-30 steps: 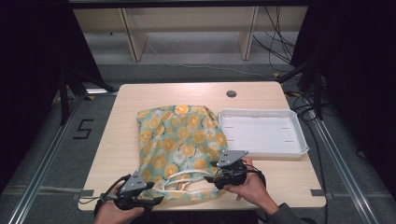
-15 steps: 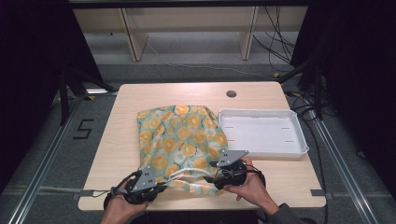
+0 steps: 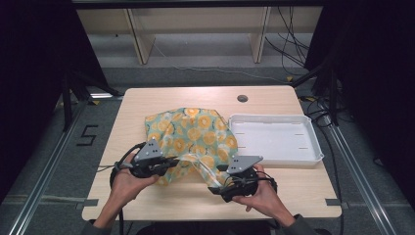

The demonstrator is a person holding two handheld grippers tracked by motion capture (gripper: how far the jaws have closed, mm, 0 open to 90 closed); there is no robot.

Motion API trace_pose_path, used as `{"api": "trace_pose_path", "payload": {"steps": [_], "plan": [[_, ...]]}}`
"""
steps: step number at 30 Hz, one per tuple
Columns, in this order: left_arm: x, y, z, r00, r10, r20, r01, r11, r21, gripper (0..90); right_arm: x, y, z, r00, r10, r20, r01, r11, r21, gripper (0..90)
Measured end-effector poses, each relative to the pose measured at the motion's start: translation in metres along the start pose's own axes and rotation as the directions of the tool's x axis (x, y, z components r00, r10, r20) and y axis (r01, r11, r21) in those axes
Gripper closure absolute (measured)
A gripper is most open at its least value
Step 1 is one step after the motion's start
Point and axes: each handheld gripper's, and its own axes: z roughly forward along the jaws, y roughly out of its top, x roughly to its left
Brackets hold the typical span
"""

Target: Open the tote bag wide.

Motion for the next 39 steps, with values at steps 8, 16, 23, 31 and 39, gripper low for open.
{"api": "trace_pose_path", "payload": {"steps": [8,16,23,31,39], "plan": [[0.019,0.005,0.003,0.9983,-0.056,0.014,0.057,0.9976,-0.041,87.5,-0.008,-0.002,0.023,0.9862,-0.085,0.142,0.067,0.990,0.127,46.0],[0.019,-0.005,-0.006,0.9946,-0.065,0.081,0.066,0.9977,-0.012,84.6,-0.019,0.003,0.007,0.9936,-0.079,0.080,0.072,0.994,0.082,84.1],[0.011,-0.014,-0.014,0.9931,-0.058,0.102,0.056,0.9981,0.028,71.7,-0.021,0.011,-0.016,0.9892,-0.096,0.111,0.091,0.995,0.051,89.6],[-0.019,-0.012,-0.011,0.9987,0.000,0.051,-0.002,0.9992,0.041,46.5,-0.040,0.037,-0.025,0.9906,-0.051,0.127,0.054,0.998,-0.025,90.0],[-0.039,-0.057,0.030,0.9996,0.010,-0.025,-0.004,0.9762,0.217,20.4,-0.065,0.081,-0.021,0.9896,-0.004,0.144,0.024,0.990,-0.139,90.0]]}}
